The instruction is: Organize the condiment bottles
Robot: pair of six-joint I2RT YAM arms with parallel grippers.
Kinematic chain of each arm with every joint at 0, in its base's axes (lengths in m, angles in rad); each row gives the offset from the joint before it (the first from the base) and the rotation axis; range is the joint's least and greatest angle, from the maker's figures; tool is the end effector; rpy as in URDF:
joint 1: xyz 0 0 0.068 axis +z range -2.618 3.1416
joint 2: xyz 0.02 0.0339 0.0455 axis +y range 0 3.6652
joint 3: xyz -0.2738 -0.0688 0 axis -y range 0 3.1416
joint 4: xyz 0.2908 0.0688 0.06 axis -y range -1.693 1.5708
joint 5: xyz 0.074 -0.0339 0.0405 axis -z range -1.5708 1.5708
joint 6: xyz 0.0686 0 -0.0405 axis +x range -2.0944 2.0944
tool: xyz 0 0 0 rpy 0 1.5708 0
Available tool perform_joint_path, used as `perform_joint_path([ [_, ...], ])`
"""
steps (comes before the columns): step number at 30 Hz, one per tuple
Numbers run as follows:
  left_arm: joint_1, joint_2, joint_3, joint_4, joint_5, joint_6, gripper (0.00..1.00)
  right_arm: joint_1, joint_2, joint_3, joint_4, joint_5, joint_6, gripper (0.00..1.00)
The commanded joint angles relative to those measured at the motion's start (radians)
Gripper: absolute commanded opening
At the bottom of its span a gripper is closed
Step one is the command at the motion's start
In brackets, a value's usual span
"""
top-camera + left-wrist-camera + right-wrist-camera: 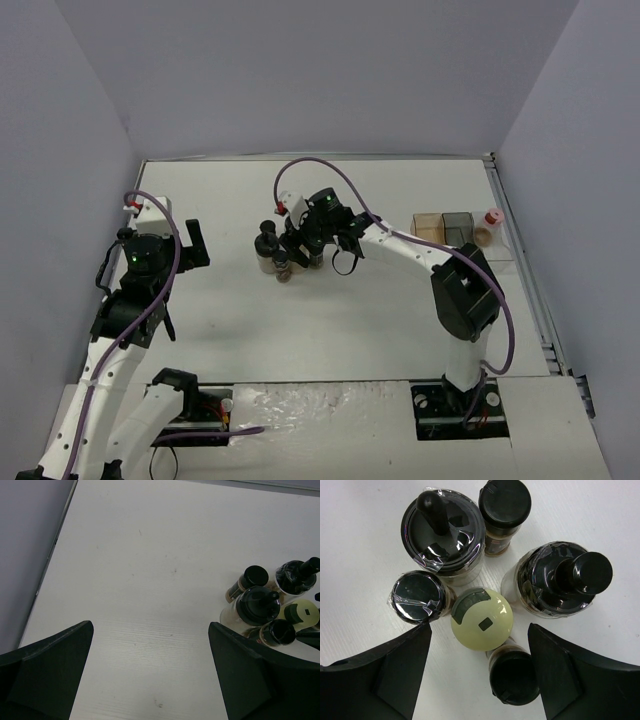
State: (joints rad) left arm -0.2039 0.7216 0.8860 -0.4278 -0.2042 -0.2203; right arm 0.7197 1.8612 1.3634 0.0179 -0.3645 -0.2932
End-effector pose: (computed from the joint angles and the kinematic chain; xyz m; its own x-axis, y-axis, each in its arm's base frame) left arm 0.2259 -0.0325 0.3644 -0.2502 -0.1668 -0.9537 -0.0493 0.9860 -0.1595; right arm 0.3637 0.3513 0.2259 -0.0857 -0.4342 -0.8968 -0.9176 0.3851 -0.0988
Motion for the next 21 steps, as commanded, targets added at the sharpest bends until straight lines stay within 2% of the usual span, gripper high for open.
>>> perform_joint_path([
  [1,-0.007,-0.004,0.016,0.066,0.011,0.008,0.97,0.0,0.011,0.065,0.034,-0.022,-0.009,0.72],
  [12,-0.006,-0.008,0.014,0.067,0.008,0.009,0.97,0.001,0.045,0.076,0.031,-0.038,0.0,0.64],
  [15,-0.006,-0.008,0.014,0.067,0.009,0.009,0.97,0.001,0.045,0.075,0.031,-0.034,0.0,0.56],
  [19,-0.008,-0.008,0.014,0.067,0.008,0.007,0.97,0.001,0.016,0.072,0.031,-0.029,-0.001,0.4],
  [21,-0.007,-0.008,0.015,0.067,0.009,0.007,0.97,0.001,-0.002,0.07,0.031,-0.017,-0.003,0.35],
])
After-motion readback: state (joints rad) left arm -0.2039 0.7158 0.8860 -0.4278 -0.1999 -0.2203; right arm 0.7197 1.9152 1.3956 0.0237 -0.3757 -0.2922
